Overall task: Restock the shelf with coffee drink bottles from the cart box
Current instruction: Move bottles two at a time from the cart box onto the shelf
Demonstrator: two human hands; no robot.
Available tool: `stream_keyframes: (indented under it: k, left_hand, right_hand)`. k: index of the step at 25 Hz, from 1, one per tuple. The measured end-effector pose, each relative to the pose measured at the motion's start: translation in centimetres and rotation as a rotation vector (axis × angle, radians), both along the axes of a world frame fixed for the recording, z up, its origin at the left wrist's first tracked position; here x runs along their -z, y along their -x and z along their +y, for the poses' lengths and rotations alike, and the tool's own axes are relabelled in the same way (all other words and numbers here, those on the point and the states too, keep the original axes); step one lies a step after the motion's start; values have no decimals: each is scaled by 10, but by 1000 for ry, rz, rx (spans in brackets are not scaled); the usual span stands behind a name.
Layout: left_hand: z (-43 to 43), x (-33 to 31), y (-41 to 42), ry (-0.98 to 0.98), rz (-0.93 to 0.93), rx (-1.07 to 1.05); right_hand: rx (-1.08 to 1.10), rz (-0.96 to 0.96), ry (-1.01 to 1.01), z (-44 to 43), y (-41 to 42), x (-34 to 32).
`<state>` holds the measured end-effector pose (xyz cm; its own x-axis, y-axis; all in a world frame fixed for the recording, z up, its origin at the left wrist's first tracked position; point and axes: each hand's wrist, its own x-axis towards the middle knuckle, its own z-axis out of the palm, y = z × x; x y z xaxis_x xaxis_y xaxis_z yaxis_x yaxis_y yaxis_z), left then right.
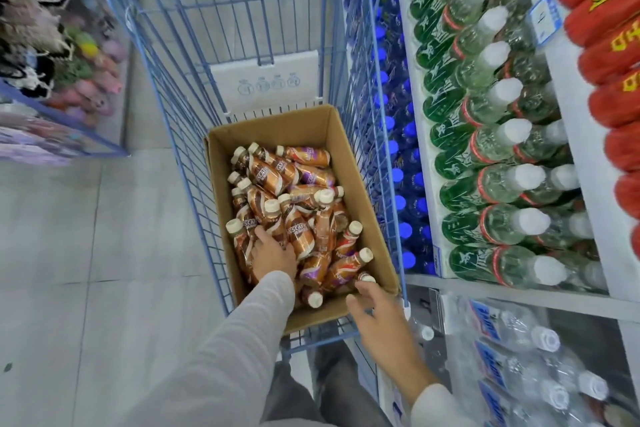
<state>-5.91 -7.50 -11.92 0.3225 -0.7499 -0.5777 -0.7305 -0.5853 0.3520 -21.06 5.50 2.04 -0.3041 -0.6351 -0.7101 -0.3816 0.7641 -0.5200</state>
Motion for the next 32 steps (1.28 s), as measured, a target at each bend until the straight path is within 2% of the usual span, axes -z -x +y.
stream_keyframes:
  k: [5,8,10,13,17,20,23,28,30,32]
  left_hand:
    - [36,-46,-42,102,270,48]
    - [71,-86,-62,51,520,-171]
    - [87,-113,-73,50,608,-330]
    - [98,-147,-88,105,649,-483]
    - [96,-174,-106,155,622,-539]
    - [94,-179,-116,158,613,-530]
    - [89,-180,-123,165,622,-501]
    - [74,-195,-121,209,744,-343]
    - [66,-206,-112,219,819,-252]
    - [60,-219,-98,210,894,-152]
  right_hand:
    - [-72,-18,-4,-56,-22,24]
    - [-110,-16,-9,-102,-40,48]
    - [-139,37,-42,-127,-52,70]
    - [-286,207,-173,-149,-77,108]
    - [-388,432,-273,-161,-98,142]
    - [-387,438,-241,-156,-97,149]
    - [-198,222,-199,-141,-94,140]
    - [400,-291,-36,-96,-86,64]
    - [576,-389,39,-75,-79,18]
    - [718,-396,161,-52,-70,-27]
